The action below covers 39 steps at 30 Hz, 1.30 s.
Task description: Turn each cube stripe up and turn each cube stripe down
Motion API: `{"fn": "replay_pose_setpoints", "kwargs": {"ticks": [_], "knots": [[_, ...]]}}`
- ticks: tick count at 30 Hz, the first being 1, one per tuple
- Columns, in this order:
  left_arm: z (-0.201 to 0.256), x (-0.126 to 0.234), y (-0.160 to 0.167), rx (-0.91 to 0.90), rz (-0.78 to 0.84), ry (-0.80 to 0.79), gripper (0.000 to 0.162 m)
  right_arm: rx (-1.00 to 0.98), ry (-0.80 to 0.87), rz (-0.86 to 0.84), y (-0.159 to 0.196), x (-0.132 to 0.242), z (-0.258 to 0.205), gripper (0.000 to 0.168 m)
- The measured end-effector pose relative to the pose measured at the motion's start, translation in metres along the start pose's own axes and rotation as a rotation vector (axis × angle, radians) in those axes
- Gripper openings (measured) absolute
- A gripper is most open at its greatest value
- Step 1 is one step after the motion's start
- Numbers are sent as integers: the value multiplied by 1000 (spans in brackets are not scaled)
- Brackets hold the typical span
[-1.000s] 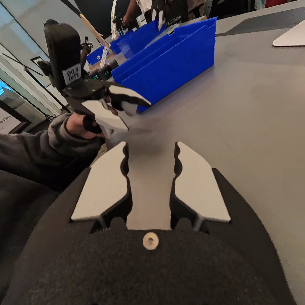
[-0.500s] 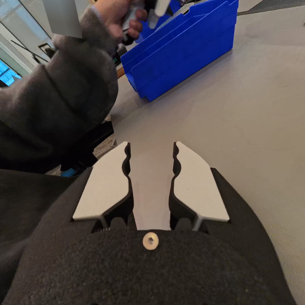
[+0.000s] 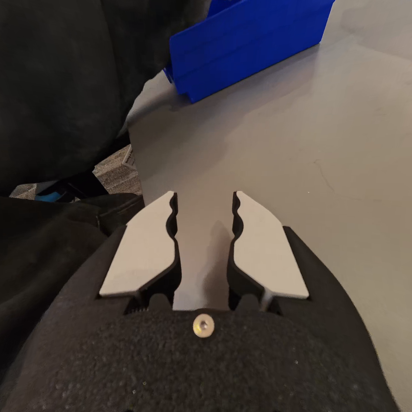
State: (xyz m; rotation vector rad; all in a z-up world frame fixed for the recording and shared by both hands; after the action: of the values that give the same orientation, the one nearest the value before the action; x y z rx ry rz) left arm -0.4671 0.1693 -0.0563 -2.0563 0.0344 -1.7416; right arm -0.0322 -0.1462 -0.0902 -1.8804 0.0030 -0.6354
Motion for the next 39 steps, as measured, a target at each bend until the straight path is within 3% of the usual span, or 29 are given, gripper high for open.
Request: {"fn": "replay_pose_setpoints", "kwargs": {"ticks": [6, 9, 11, 14, 18, 24, 27, 29, 31, 34, 39], "knots": [[0, -14, 2, -3, -45, 37, 59, -25, -23, -6, 1, 0, 4, 46], [-4, -26, 5, -14, -67, 126, 45, -24, -14, -14, 3, 2, 5, 46], [-7, -25, 3, 27, -57, 240, 45, -25, -13, -9, 2, 2, 5, 46], [-6, -10, -2, -31, -56, 339, 45, -35, -19, -5, 2, 2, 7, 45], [-5, 41, 0, -145, 99, 533, 45, -41, -20, -7, 3, 4, 8, 45], [-7, 94, 64, -224, 254, 1128, 44, -115, -2, 101, 0, 15, 25, 47], [11, 115, 100, -244, 288, 1488, 44, -265, -85, 225, -3, 15, 37, 51], [38, 129, 125, -327, 311, 1635, 44, -371, -195, 320, -15, 11, 41, 56], [71, 141, 152, -430, 338, 1737, 44, -471, -342, 431, -34, 7, 44, 56], [116, 151, 192, -580, 349, 1764, 44, -580, -504, 592, -65, 4, 51, 53], [155, 153, 231, -675, 336, 1806, 44, -467, -409, 577, -78, -10, 59, 57]]}}
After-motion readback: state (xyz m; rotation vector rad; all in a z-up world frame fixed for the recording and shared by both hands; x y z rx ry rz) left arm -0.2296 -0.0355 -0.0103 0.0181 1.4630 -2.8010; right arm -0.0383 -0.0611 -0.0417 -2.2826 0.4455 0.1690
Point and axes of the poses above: each gripper's, where its closed fingertips meet, x back along the fingers, y out of its underside, z = x × y across the jaws, the point moved 10 cm from there along x, back along the fingers
